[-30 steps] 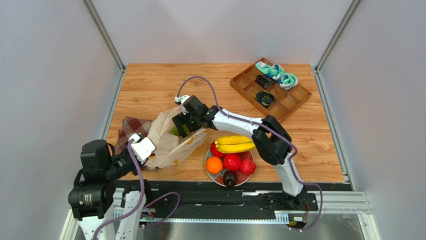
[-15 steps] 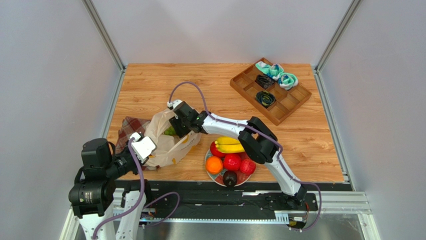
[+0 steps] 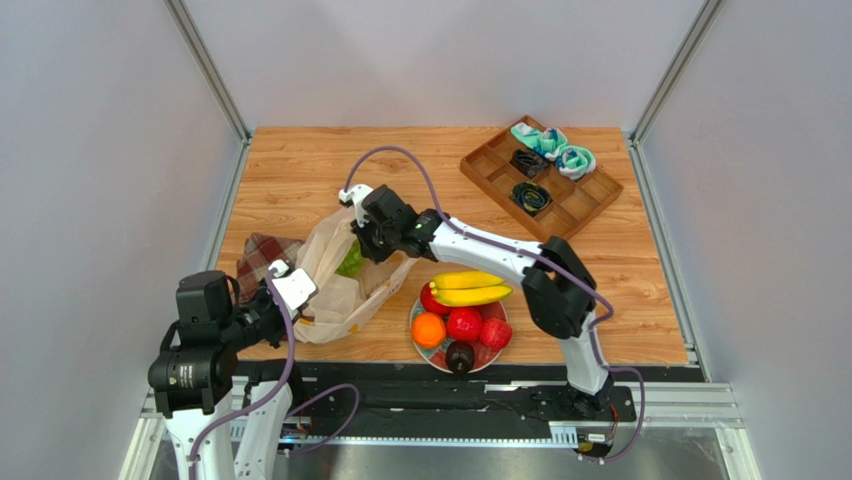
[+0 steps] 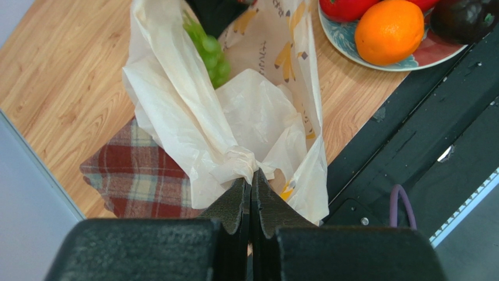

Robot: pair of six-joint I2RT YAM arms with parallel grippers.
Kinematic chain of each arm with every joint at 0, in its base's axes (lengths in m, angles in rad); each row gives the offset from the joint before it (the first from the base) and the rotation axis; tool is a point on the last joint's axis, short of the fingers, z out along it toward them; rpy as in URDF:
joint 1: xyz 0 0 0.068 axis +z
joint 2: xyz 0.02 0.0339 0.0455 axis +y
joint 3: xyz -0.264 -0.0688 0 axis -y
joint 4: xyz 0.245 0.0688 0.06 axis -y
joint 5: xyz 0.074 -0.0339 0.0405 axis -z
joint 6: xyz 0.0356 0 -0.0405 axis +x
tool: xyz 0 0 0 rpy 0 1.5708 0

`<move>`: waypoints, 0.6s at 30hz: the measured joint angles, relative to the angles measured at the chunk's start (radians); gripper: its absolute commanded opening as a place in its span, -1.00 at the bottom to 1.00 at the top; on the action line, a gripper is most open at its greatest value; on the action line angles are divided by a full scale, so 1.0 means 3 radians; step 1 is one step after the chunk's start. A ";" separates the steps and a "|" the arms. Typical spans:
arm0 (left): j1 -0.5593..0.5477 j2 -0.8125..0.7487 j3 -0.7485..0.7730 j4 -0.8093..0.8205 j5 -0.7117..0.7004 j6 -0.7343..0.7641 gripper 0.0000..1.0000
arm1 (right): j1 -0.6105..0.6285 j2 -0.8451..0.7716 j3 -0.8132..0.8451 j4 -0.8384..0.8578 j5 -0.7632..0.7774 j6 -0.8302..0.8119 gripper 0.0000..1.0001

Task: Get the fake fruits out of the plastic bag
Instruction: Take out the fake fruit from the plastic bag.

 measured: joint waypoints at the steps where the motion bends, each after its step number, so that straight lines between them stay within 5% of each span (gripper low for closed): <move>1: 0.0000 0.0001 -0.0015 -0.0001 -0.0015 0.0004 -1.00 | -0.0008 -0.0140 -0.0045 -0.0011 -0.0037 -0.0024 -1.00; 12: -0.0010 0.0111 -0.0032 0.0191 -0.0018 -0.0047 -1.00 | -0.0078 -0.1236 -0.0348 -0.0092 -0.0440 -0.0329 -1.00; 18: -0.0027 0.1057 0.0243 0.0711 0.0094 -0.0233 -1.00 | -0.0239 -0.1335 -0.0174 -0.0464 -0.0637 -0.0590 -1.00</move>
